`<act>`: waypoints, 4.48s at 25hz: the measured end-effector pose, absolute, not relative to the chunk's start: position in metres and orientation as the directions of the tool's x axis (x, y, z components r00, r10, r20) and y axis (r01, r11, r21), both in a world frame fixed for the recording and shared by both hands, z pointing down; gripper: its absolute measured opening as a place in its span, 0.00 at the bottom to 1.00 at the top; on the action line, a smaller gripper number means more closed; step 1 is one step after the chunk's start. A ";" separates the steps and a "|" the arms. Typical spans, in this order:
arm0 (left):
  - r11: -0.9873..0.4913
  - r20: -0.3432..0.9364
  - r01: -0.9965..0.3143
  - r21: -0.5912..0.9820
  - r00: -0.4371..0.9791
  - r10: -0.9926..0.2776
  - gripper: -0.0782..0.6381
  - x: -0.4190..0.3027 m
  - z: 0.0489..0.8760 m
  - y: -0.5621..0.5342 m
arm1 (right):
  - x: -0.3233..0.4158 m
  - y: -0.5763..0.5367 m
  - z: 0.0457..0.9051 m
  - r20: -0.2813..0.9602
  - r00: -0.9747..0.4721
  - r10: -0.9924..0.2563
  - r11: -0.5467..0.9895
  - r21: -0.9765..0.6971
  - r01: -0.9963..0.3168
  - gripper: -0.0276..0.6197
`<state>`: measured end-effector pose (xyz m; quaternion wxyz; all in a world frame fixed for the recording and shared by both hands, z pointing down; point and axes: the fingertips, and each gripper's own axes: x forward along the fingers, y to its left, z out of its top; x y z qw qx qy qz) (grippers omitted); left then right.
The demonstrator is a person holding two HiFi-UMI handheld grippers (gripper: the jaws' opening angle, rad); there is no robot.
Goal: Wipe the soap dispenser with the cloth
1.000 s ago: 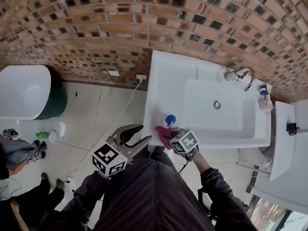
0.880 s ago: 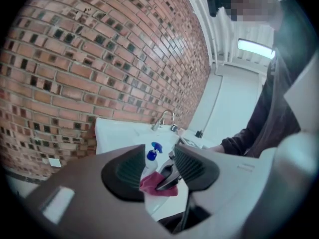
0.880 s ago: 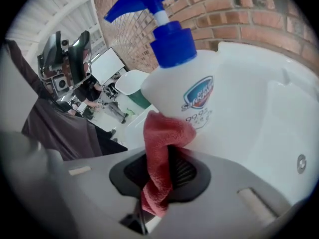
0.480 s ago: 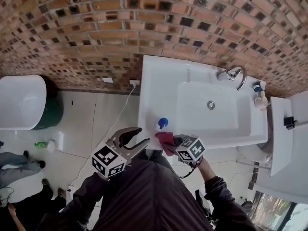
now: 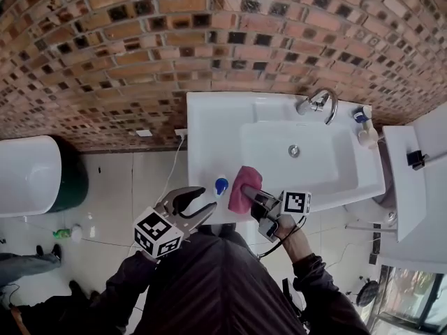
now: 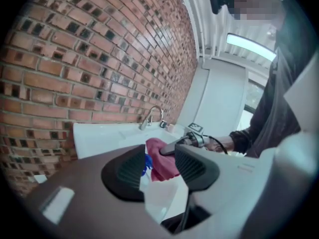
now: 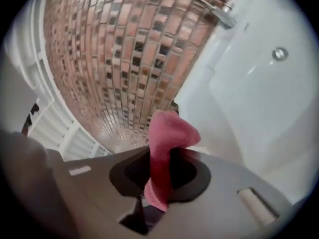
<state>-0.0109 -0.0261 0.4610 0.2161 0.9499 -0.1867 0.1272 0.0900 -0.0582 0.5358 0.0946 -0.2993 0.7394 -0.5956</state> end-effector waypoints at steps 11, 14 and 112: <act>-0.799 0.355 -0.476 0.367 0.866 -0.353 0.34 -0.028 0.464 -0.021 | 0.069 -0.064 0.611 0.346 -0.830 -0.438 -0.003 -0.923 -0.384 0.15; -0.790 0.360 -0.489 0.369 0.859 -0.364 0.34 -0.032 0.465 -0.022 | 0.068 -0.060 0.634 0.413 -0.824 -0.389 -0.006 -0.895 -0.446 0.15; -0.818 0.815 -0.575 0.021 0.483 -0.319 0.43 -0.006 0.627 -0.047 | 0.074 -0.063 0.608 0.786 -0.618 0.019 0.865 -0.324 -0.385 0.15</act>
